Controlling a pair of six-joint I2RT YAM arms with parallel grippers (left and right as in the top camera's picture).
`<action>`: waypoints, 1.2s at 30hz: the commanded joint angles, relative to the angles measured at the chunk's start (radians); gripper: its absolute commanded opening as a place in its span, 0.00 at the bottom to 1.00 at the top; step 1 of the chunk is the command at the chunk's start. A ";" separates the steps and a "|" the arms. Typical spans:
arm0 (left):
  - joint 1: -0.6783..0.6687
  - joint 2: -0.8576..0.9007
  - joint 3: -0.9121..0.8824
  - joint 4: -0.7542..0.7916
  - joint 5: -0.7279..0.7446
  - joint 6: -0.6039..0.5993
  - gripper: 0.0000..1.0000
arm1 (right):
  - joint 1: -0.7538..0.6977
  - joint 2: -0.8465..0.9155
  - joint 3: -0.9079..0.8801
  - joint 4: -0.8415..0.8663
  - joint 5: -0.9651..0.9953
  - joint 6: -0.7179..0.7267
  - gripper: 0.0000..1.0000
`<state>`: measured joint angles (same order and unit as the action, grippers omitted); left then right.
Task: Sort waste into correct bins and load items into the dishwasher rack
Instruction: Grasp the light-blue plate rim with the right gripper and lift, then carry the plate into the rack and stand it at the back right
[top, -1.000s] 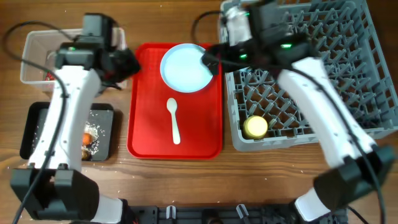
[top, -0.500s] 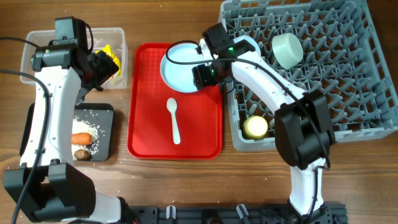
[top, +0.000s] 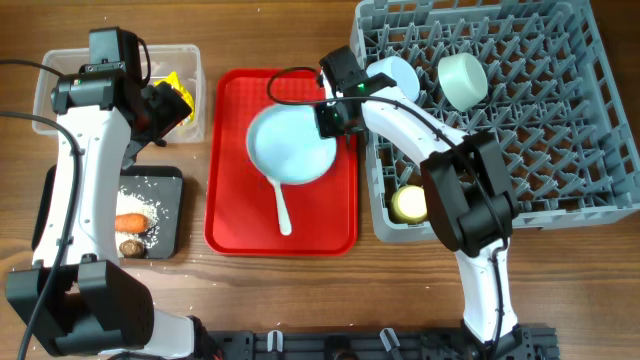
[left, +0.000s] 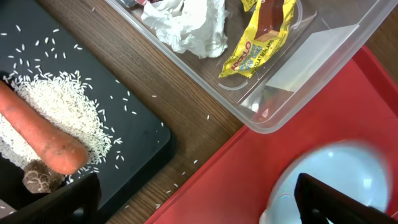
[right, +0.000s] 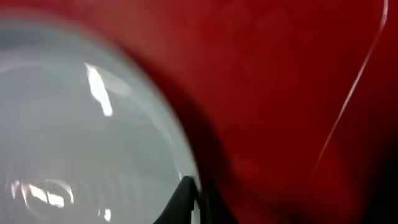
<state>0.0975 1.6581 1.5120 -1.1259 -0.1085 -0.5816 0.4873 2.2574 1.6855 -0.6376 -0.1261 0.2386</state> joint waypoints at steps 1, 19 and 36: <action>-0.004 0.011 -0.008 -0.001 -0.013 -0.010 1.00 | -0.015 0.042 0.002 -0.007 0.060 -0.003 0.04; -0.004 0.011 -0.008 -0.001 -0.013 -0.010 1.00 | -0.177 -0.594 0.130 -0.094 0.663 -0.306 0.04; -0.004 0.011 -0.008 -0.001 -0.013 -0.010 1.00 | -0.576 -0.230 0.087 0.276 0.855 -0.894 0.04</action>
<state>0.0975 1.6588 1.5116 -1.1263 -0.1081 -0.5816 -0.0906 1.9816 1.7790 -0.3592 0.7383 -0.6312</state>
